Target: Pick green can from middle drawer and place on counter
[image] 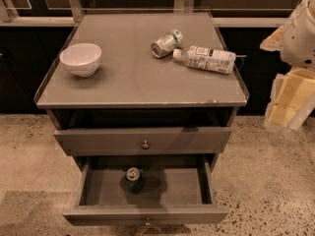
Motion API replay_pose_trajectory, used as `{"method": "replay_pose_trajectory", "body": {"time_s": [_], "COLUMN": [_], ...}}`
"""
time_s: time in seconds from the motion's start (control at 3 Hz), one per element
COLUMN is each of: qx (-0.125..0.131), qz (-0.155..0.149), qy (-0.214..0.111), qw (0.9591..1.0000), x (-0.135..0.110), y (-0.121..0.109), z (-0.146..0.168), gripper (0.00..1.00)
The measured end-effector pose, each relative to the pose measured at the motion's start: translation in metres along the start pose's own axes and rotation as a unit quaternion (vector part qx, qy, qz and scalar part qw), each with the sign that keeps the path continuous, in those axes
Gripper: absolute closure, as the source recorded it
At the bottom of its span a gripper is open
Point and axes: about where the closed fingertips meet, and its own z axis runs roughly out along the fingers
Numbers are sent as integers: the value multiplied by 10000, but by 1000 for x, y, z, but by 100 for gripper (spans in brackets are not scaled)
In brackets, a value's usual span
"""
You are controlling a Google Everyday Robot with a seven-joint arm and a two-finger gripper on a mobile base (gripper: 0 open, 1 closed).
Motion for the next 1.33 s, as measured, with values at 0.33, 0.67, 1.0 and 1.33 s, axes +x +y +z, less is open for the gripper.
{"method": "replay_pose_trajectory", "body": {"time_s": [0.33, 0.67, 1.0, 1.33], "qx": [0, 7, 69, -37], "qz": [0, 50, 342, 1186], "qy": [0, -100, -314, -735], "qw": [10000, 9999, 9989, 9902], "x": [0, -1, -4, -1], "y": [0, 9, 31, 68], "z": [0, 15, 29, 73], "gripper": [0, 0, 0, 0]}}
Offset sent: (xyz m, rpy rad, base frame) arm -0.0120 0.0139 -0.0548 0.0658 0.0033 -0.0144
